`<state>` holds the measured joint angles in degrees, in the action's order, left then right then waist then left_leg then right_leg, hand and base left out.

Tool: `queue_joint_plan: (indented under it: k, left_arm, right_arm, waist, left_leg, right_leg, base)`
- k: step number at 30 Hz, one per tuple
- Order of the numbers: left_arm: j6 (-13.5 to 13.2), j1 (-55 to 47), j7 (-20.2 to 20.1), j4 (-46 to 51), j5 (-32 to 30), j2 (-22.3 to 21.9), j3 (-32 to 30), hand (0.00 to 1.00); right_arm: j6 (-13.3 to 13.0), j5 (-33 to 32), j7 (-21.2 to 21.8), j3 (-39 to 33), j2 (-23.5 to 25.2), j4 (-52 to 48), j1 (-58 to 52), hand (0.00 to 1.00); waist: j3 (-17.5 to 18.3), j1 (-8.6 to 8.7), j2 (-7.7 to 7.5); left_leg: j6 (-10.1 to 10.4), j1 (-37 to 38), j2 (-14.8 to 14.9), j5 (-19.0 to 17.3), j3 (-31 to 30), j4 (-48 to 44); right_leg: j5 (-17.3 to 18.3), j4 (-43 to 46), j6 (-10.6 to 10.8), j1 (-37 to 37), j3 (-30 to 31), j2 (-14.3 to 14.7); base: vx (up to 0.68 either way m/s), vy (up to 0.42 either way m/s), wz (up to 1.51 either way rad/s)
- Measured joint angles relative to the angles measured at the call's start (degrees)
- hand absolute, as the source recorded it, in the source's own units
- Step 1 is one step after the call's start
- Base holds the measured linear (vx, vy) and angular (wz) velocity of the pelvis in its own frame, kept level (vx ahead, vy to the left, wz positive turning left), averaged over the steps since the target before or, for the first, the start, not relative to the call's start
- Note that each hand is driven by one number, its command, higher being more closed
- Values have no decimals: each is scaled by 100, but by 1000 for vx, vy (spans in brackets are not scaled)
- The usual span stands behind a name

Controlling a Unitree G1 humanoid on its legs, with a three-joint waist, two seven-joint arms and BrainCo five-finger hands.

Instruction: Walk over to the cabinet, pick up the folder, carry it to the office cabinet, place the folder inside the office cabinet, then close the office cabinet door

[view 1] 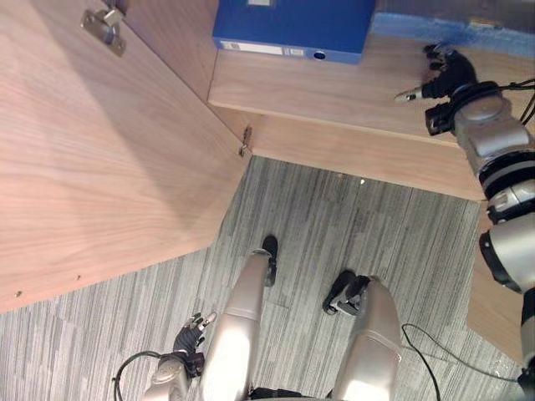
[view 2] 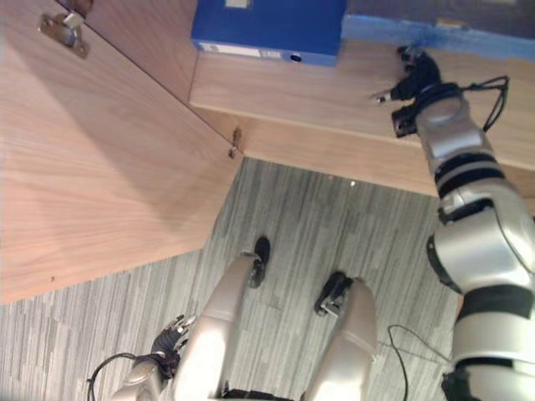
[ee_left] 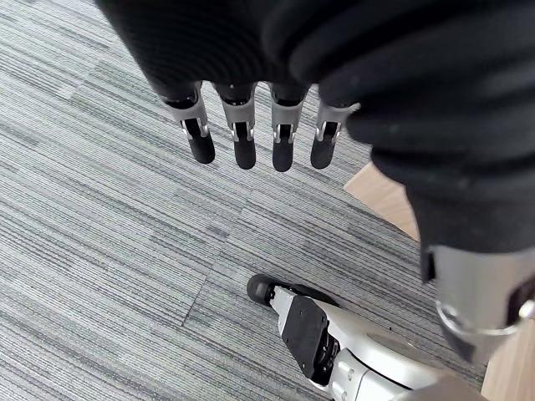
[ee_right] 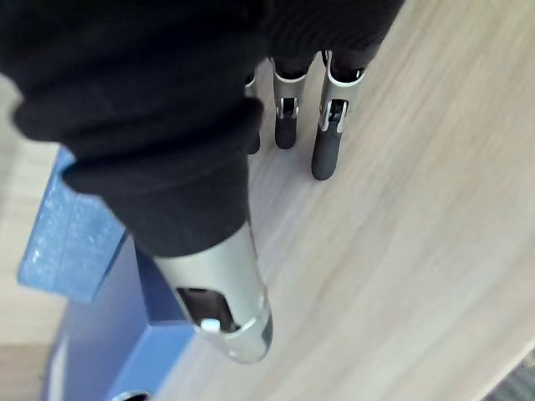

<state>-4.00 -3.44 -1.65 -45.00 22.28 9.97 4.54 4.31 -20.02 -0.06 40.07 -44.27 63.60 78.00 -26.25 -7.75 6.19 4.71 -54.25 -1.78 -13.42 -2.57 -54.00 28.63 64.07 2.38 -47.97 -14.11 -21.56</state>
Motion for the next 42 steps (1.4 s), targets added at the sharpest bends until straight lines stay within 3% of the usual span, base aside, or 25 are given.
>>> queue_joint_plan:
  k: [4, 13, 16, 19, 21, 26, 29, 32, 35, 37, 38, 40, 42]
  left_arm:
    - [22, -17, -94, -3, -23, 7, 21, 0]
    - [84, -64, -254, 1, -193, 63, 128, 0]
    - [113, -104, -254, -3, -358, 72, 131, 0]
    - [124, -130, -243, -15, -434, 72, 126, 0]
    - [129, -129, -215, -91, -633, 48, 101, 0]
    - [134, -133, -215, -262, -974, -24, 8, 0]
    - [151, -102, -216, -579, -1294, -43, -32, 0]
    - [186, 369, -225, -1171, -1222, -119, -38, 0]
    - [187, 690, -135, -1292, -1426, -380, -172, 0]
    - [187, 711, -91, -1283, -1556, -495, -282, 0]
    - [181, 712, -79, -1272, -1553, -596, -408, 0]
    - [181, 627, -12, -1272, -1544, -739, -667, 0]
    - [163, 525, 42, -1210, -1491, -917, -950, 0]
  right_arm:
    - [9, 1378, 155, -18, 122, 22, -452, 0]
    - [55, 3873, 377, -253, 757, -93, -1299, 0]
    - [192, 4776, 373, -238, 1239, -105, -1740, 0]
    - [295, 5288, 373, -253, 1643, -105, -2149, 0]
    - [346, 5843, 532, -374, 2107, -79, -2623, 0]
    - [380, 5689, 949, -1340, 3010, 194, -4045, 0]
    - [448, 5382, 886, -2361, 3232, 334, -4681, 0]
    - [451, 4438, 202, -3670, 3299, 353, -5181, 0]
    - [269, 3429, -385, -4818, 3688, 347, -5729, 0]
    - [209, 2860, -532, -5291, 3951, 330, -6136, 0]
    - [159, 2273, -638, -5557, 4112, 235, -6490, 0]
    - [90, 1772, -688, -5885, 4329, 114, -6998, 0]
    - [-5, 1186, -699, -6114, 4379, -133, -7445, 0]
  waist:
    - [181, -104, -2]
    - [373, -80, -15]
    - [471, -65, -45]
    - [534, -42, -94]
    - [598, 11, -147]
    - [673, 48, -129]
    - [1019, 237, -129]
    - [1381, 439, -193]
    - [1533, 567, -441]
    - [1605, 572, -543]
    - [1609, 561, -543]
    - [1648, 522, -492]
    - [1780, 520, -453]
  left_leg:
    - [-5, 219, 73, -2, 70, 119]
    - [-98, 888, 160, 87, 253, 656]
    - [-117, 1340, 214, 108, 340, 972]
    - [-117, 1771, 221, 155, 380, 1286]
    - [-99, 2347, 249, 408, 472, 1988]
    - [-45, 3301, 370, 1010, 634, 3448]
    - [27, 3815, 407, 1561, 632, 4600]
    - [46, 4110, 419, 1797, 614, 5155]
    - [46, 4410, 389, 1795, 859, 5215]
    - [12, 4601, 433, 1661, 1077, 5083]
    - [-73, 4634, 564, 1312, 1237, 4618]
    - [-63, 4533, 851, 737, 1410, 3702]
    - [-12, 4361, 1026, 219, 675, 3000]
  right_leg:
    - [-34, -115, -23, 182, 4, 64]
    - [-279, -704, 49, 738, 49, 176]
    - [-402, -1083, 90, 1147, 61, 266]
    - [-480, -1394, 132, 1543, 51, 315]
    - [-738, -2017, 148, 2000, 21, 426]
    - [-1398, -3413, 209, 2777, -23, 775]
    - [-1990, -4571, 266, 3261, -123, 1032]
    - [-2634, -5771, 319, 3812, -130, 1248]
    - [-2847, -6146, 334, 4130, 89, 1291]
    - [-2868, -6176, 327, 4283, 298, 1325]
    - [-2872, -6165, 321, 4404, 498, 1411]
    - [-2903, -6171, 270, 4508, 836, 1595]
    - [-2924, -6219, 200, 4478, 1384, 1909]
  base:
    - [-14, 6, -8]
    - [1, 35, -12]
    - [39, 45, -19]
    - [48, 33, -15]
    - [63, 18, -20]
    - [108, 24, -26]
    - [120, 36, -14]
    - [58, 49, -10]
    - [-13, 36, -32]
    - [-14, -6, -67]
    - [-54, -7, -105]
    - [-121, 29, -116]
    - [-122, 51, -135]
